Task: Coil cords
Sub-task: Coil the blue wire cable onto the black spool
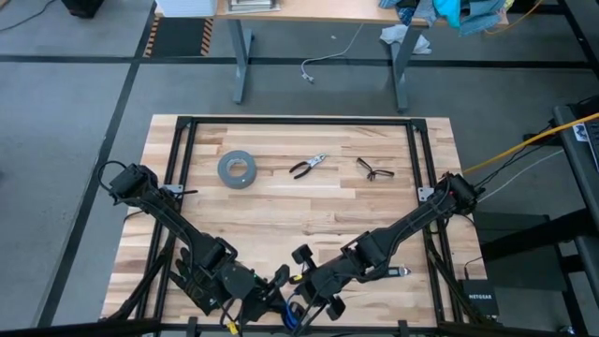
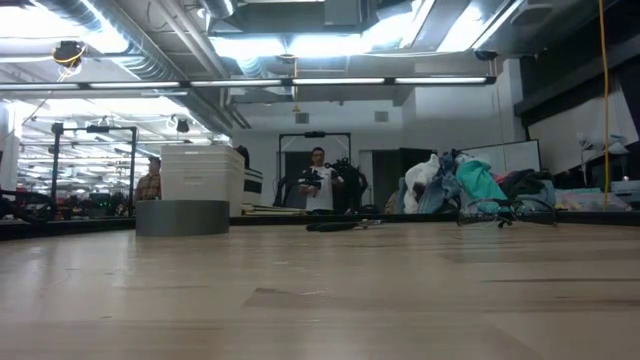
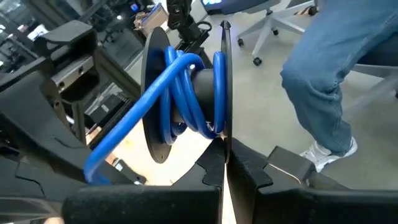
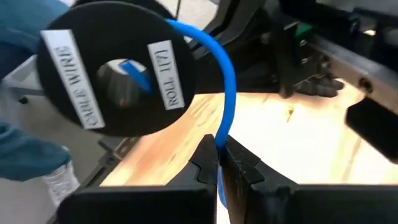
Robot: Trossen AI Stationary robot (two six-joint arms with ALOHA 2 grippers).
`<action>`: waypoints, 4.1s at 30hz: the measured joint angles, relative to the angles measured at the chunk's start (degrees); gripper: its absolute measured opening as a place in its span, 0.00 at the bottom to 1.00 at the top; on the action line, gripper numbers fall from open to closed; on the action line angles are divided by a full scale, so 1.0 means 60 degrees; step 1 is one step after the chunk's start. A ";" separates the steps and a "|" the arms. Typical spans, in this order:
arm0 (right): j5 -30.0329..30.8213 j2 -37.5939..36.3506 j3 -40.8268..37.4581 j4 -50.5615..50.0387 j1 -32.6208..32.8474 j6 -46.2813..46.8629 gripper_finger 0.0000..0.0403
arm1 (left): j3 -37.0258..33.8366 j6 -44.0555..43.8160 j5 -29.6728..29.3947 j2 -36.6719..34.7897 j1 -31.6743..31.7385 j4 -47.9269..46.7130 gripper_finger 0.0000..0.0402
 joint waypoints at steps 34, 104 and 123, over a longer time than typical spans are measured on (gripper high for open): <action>-0.2965 0.0312 0.0000 0.1220 0.0011 -0.0056 0.01 | 0.0004 0.2435 0.0687 -0.0317 -0.0473 0.2218 0.00; -0.1676 0.1128 -0.0004 0.0100 0.0073 0.2818 0.11 | 0.0000 -0.1382 -0.3385 -0.0645 -0.0285 -0.3115 0.00; -0.0750 0.0650 -0.0004 -0.0845 0.0377 0.3247 0.02 | -0.0004 -0.1440 -0.4095 -0.1114 -0.0578 -0.3355 0.00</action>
